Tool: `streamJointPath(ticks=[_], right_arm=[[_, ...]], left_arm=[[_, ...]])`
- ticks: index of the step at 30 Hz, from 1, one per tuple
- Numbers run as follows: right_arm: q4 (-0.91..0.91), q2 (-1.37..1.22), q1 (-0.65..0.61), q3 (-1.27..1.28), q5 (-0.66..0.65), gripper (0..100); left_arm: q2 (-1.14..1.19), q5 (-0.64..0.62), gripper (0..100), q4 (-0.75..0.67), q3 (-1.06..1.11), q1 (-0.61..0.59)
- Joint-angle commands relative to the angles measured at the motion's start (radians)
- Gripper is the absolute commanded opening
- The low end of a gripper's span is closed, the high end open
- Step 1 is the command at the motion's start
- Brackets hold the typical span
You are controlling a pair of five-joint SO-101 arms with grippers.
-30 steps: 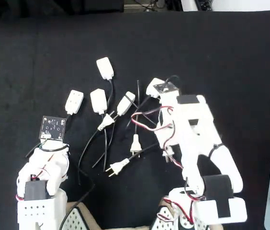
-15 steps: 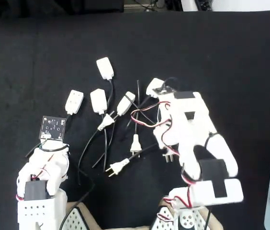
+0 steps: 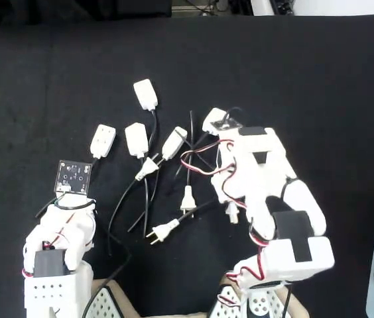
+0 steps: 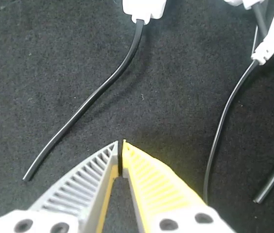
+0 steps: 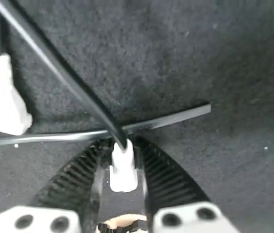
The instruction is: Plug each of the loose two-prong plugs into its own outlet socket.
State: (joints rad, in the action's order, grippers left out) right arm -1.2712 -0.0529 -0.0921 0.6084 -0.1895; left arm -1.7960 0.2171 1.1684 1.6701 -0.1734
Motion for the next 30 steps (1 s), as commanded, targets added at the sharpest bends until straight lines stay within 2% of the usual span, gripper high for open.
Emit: streamJointPath(ticks=[1, 6, 13, 20, 24, 30], right_arm=[[0.002, 0.096, -0.017, -0.016, 0.002, 1.2], [-0.031, 0.259, -0.020, 0.038, 0.002, 1.2], [-0.014, 0.430, -0.152, 0.114, 0.008, 1.2], [0.034, 0.237, -0.153, 0.108, 0.011, 1.6], [0.029, 0.119, -0.152, 0.058, 0.080, 5.9], [0.029, 0.082, -0.158, 0.044, 0.086, 7.0]], left_arm=[[-0.005, 0.003, 3, -0.017, -0.010, -0.005], [-0.005, 0.003, 3, -0.017, -0.010, -0.005], [-0.005, 0.003, 3, -0.017, -0.010, -0.005], [-0.005, 0.003, 3, -0.017, -0.010, -0.005], [-0.005, 0.003, 3, -0.017, -0.010, -0.005], [-0.005, 0.003, 3, -0.017, -0.010, -0.005]])
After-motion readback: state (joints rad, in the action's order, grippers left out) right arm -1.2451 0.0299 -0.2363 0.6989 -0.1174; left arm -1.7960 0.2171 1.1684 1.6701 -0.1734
